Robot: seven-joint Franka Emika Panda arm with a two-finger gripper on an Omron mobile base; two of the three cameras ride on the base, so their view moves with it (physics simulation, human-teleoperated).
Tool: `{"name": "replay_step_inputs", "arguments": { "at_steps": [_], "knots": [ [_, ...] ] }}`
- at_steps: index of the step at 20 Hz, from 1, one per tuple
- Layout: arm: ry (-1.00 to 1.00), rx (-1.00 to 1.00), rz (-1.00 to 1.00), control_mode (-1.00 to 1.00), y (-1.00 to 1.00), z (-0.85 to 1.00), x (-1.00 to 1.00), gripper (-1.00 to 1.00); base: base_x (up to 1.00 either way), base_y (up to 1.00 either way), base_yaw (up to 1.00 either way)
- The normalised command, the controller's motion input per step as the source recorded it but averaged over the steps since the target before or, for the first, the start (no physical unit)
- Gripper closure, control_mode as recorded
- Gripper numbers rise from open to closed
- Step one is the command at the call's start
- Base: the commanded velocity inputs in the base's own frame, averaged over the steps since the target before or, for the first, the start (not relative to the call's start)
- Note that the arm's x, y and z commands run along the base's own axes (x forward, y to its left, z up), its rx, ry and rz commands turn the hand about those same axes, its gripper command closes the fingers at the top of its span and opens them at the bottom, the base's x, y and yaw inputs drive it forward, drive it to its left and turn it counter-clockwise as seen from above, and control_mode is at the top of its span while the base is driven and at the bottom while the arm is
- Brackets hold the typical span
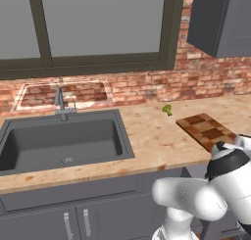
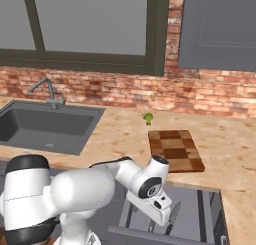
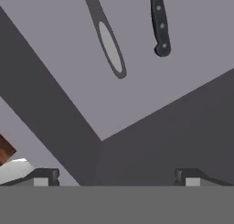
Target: Open the drawer on the right and place the cutting tools on the cutting board.
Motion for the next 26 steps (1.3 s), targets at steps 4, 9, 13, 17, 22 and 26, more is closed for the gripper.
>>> {"name": "replay_step_inputs", "arguments": {
  "at_steps": [4,9,13,17,22,26],
  "knots": [
    [0.03,-0.03,0.0,-1.0,-0.02,-0.25,0.0,-1.0,0.0,0.0,0.0],
    [0.01,-0.03,0.0,-1.0,-0.05,-0.23,0.0,-1.0,0.0,0.0,0.0],
    [0.0,-0.01,0.0,-1.0,-0.18,-0.17,0.0,-1.0,0.0,0.0,0.0],
    [0.0,-0.01,0.0,-1.0,-0.24,-0.15,0.0,-1.0,0.0,0.0,0.0],
    [0.0,0.0,0.0,-1.0,-0.25,-0.19,0.0,-1.0,0.0,0.0,0.0],
    [0.0,0.0,0.0,-1.0,-0.28,-0.09,-0.11,-1.0,0.0,0.0,0.0]
  ]
}}
